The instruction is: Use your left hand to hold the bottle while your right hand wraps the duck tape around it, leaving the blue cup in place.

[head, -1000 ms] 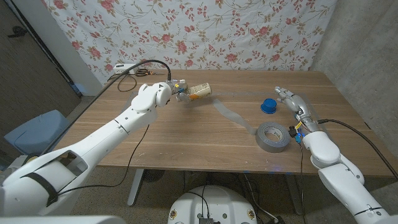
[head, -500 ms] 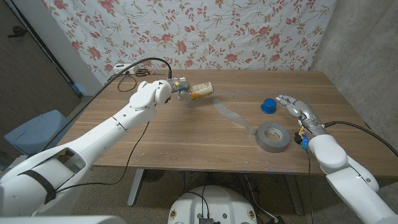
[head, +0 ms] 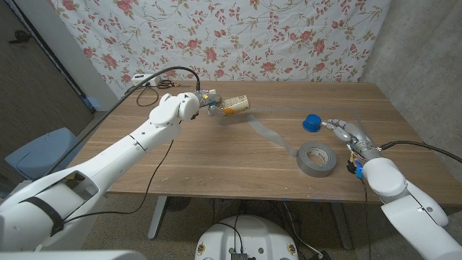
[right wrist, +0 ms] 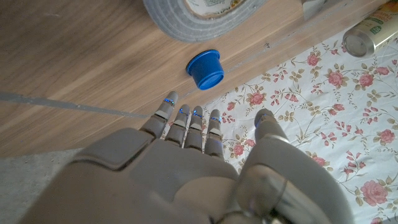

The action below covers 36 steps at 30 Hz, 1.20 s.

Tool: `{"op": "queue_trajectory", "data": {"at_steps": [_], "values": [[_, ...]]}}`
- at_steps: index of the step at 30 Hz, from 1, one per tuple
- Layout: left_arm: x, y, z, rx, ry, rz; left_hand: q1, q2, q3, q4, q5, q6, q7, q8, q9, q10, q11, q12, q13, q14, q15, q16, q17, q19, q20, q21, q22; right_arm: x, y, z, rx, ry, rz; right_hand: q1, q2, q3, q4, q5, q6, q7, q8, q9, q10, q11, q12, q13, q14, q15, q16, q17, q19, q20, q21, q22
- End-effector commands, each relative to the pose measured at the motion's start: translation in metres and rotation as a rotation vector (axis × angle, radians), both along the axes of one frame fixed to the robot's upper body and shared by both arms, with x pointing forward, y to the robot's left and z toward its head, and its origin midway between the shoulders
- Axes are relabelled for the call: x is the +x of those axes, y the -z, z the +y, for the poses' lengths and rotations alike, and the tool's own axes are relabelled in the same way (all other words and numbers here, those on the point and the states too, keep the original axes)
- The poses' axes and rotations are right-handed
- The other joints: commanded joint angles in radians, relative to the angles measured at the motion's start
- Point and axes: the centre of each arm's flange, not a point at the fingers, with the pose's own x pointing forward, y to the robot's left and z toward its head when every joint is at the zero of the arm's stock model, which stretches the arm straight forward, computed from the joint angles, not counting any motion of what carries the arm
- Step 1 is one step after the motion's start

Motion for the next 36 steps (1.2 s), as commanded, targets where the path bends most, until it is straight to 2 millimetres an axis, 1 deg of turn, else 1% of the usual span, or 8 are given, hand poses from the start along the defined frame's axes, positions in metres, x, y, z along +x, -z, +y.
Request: {"op": "queue_trajectory", "data": {"at_steps": [1,3,6,15,24,26,36], "values": [[0.001,-0.002,-0.006,0.005,0.019,-0.003,0.151,0.163,0.282,0.276,0.003,0.210,0.099,0.421,0.190,0.008,-0.014,0.043,0.003,-0.006,-0.001,-0.001,0.004,-0.006,0.002,0.012,0.002,-0.013,0.002,0.002,-0.086,0.085,0.108,0.004,-0.007,0.002,-0.006,0.001,-0.003,0.000,-0.004,0.005,-0.004,0.006,-0.004,0.004,-0.003,0.000,-0.001,0.003,0.004,0.007,-0.001,0.006],[0.001,-0.002,-0.008,0.006,0.021,-0.003,0.151,0.162,0.282,0.275,0.003,0.209,0.097,0.421,0.191,0.008,-0.011,0.045,0.004,-0.005,0.000,-0.001,0.005,-0.007,0.002,0.015,0.002,-0.014,0.002,0.003,-0.109,0.101,0.125,0.008,-0.010,0.002,-0.007,0.002,-0.003,0.000,-0.004,0.005,-0.005,0.003,-0.004,0.004,-0.003,0.000,-0.002,0.002,0.005,0.011,-0.002,0.006],[0.001,-0.003,-0.010,0.009,0.027,-0.006,0.151,0.162,0.282,0.275,0.002,0.211,0.097,0.421,0.190,0.007,-0.012,0.046,0.004,-0.005,0.001,-0.002,0.006,-0.008,0.002,0.019,0.002,-0.016,0.003,0.005,-0.127,0.125,0.151,0.015,-0.012,0.004,-0.010,0.002,-0.004,0.001,-0.003,0.005,-0.007,-0.002,-0.005,0.004,-0.006,-0.003,-0.003,0.002,0.004,0.014,-0.004,0.005],[0.000,-0.005,-0.013,0.017,0.028,-0.009,0.151,0.162,0.281,0.274,0.001,0.208,0.096,0.422,0.191,0.007,-0.012,0.048,0.001,-0.004,0.000,-0.004,0.009,-0.013,0.004,0.030,0.002,-0.017,0.005,0.011,-0.193,0.166,0.216,0.032,-0.020,0.007,-0.016,0.004,-0.008,0.003,-0.003,0.006,-0.017,-0.001,-0.008,0.004,-0.013,-0.007,-0.006,0.002,0.003,0.026,-0.010,0.005],[0.001,-0.006,-0.014,0.021,0.031,-0.009,0.151,0.162,0.281,0.273,0.000,0.208,0.097,0.422,0.190,0.005,-0.014,0.050,-0.001,-0.002,0.000,-0.005,0.012,-0.016,0.003,0.042,0.001,-0.014,0.004,0.016,-0.263,0.211,0.284,0.047,-0.029,0.008,-0.020,0.006,-0.014,0.002,-0.003,0.006,-0.020,-0.006,-0.008,0.005,-0.012,-0.013,-0.005,0.002,0.005,0.030,-0.014,0.005],[0.001,-0.006,-0.014,0.022,0.030,-0.011,0.151,0.162,0.281,0.273,-0.001,0.207,0.096,0.423,0.190,0.005,-0.010,0.051,0.000,-0.002,0.000,-0.006,0.012,-0.017,0.003,0.044,0.001,-0.013,0.003,0.018,-0.277,0.215,0.297,0.049,-0.032,0.008,-0.021,0.007,-0.014,0.001,-0.003,0.006,-0.021,-0.005,-0.008,0.005,-0.012,-0.014,-0.005,0.002,0.005,0.031,-0.014,0.005],[0.003,-0.008,-0.013,0.030,0.024,-0.010,0.151,0.161,0.280,0.272,-0.002,0.210,0.094,0.423,0.187,0.004,-0.013,0.054,-0.003,-0.002,-0.001,-0.008,0.015,-0.021,0.001,0.056,0.000,-0.009,-0.001,0.028,-0.313,0.193,0.347,0.051,-0.059,-0.003,-0.020,0.009,-0.014,0.000,-0.002,0.006,-0.024,-0.005,-0.008,0.005,-0.011,-0.016,-0.004,0.003,0.006,0.037,-0.019,0.005]]}}
